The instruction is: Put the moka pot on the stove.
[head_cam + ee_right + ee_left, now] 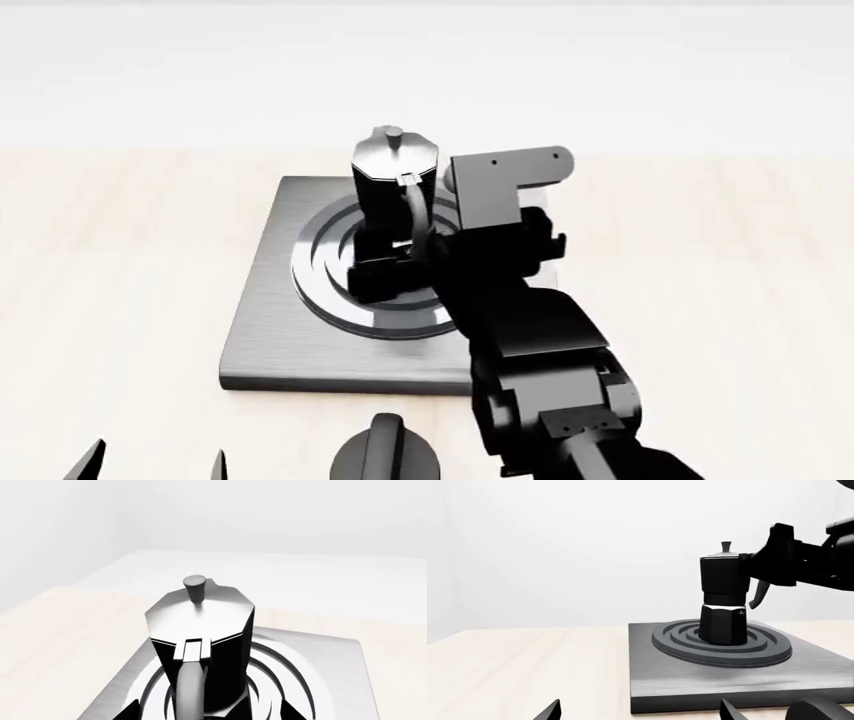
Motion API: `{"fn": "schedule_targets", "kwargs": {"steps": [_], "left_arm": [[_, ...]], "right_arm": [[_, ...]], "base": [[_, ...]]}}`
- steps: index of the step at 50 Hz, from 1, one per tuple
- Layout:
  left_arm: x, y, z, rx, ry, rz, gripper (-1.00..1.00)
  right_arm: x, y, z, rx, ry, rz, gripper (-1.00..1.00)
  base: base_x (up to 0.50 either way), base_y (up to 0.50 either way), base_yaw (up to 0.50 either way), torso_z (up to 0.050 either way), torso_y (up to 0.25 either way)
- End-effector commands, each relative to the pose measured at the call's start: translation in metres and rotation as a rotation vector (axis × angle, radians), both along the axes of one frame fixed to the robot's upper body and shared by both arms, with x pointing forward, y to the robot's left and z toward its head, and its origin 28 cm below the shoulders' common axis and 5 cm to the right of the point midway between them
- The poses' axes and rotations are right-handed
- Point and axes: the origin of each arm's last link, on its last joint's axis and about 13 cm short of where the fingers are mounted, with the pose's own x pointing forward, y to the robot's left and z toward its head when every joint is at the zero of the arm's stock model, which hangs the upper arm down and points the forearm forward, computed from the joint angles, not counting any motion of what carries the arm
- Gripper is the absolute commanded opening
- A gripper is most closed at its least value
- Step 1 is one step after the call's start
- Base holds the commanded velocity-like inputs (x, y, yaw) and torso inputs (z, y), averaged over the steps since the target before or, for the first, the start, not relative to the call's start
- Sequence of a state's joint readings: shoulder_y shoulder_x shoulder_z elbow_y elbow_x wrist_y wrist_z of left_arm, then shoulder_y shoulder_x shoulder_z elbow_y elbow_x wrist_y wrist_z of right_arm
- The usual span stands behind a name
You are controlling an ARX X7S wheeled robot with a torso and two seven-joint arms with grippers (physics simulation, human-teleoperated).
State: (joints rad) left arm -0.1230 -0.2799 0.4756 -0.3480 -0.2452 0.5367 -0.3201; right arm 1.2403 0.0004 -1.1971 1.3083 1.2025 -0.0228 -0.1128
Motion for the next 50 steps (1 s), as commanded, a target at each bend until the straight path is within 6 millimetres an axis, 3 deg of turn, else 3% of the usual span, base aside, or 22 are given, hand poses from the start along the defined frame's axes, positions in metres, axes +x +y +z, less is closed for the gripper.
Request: {"fn": "schedule_targets", "kwargs": {"steps": [1, 23, 50], "left_arm": [[0.0, 0.0, 0.0, 0.001, -0.001, 0.0, 1.0], [0.0, 0.0, 0.0, 0.007, -0.006, -0.005, 1.0], [0.0, 0.0, 0.0, 0.01, -0.011, -0.008, 1.0]], "right_arm": [[0.0, 0.002, 0.0, 0.018, -0.01, 0.028, 1.0], [-0.003, 0.002, -0.01, 0.041, -0.061, 0.017, 1.0], [-0.048, -0.004, 0.007, 0.045, -0.176, 0.026, 1.0]], "base": [[0.0, 0.0, 0.0, 0.0, 0.0], [0.0, 0.0, 0.0, 0.0, 0.0], [0.0, 0.0, 0.0, 0.0, 0.0]]}}
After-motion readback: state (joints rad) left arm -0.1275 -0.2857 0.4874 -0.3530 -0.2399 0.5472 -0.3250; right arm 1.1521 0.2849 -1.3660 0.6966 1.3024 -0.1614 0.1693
